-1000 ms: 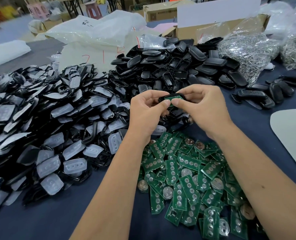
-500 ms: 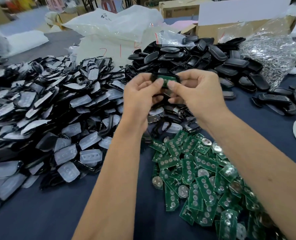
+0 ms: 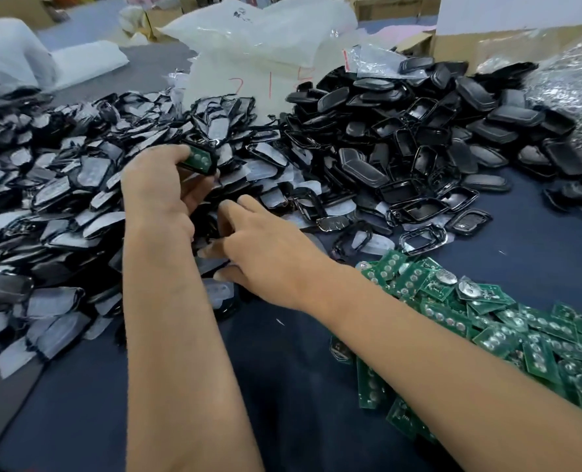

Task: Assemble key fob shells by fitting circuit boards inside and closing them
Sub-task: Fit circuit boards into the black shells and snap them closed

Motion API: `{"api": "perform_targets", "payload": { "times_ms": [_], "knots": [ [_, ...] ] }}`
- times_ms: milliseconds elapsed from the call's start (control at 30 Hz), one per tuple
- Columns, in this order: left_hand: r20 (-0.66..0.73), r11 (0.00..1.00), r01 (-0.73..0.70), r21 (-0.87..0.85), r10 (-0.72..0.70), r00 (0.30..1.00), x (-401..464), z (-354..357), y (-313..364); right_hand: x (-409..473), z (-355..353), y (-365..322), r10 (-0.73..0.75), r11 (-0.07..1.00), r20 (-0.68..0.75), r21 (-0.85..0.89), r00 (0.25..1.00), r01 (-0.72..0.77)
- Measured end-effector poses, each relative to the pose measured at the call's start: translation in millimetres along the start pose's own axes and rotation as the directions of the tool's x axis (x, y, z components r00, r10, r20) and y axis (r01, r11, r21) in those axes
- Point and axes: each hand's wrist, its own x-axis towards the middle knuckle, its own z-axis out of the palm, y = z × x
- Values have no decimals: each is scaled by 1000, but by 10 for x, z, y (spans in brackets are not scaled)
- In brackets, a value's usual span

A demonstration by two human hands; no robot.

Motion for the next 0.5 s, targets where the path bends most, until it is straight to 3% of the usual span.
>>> {"api": "perform_targets", "payload": {
  "times_ms": [233, 300, 400, 500],
  "knots": [
    [-10, 1000, -14, 5, 14, 1000, -10, 50, -16, -111, -102, 135, -61, 995, -89, -81, 994, 54],
    [11, 999, -34, 18, 34, 999, -24, 91, -30, -210, -172, 222, -55, 999, -177, -9, 983, 54],
    [50, 998, -56, 30, 55, 997, -105, 208, -64, -381, -309, 407, 162, 954, -328, 292, 931, -63],
    [142, 993, -77, 87, 64, 988, -278, 410, -138, -631, -453, 704, 455, 810, -327, 538, 828, -233]
  ]
}}
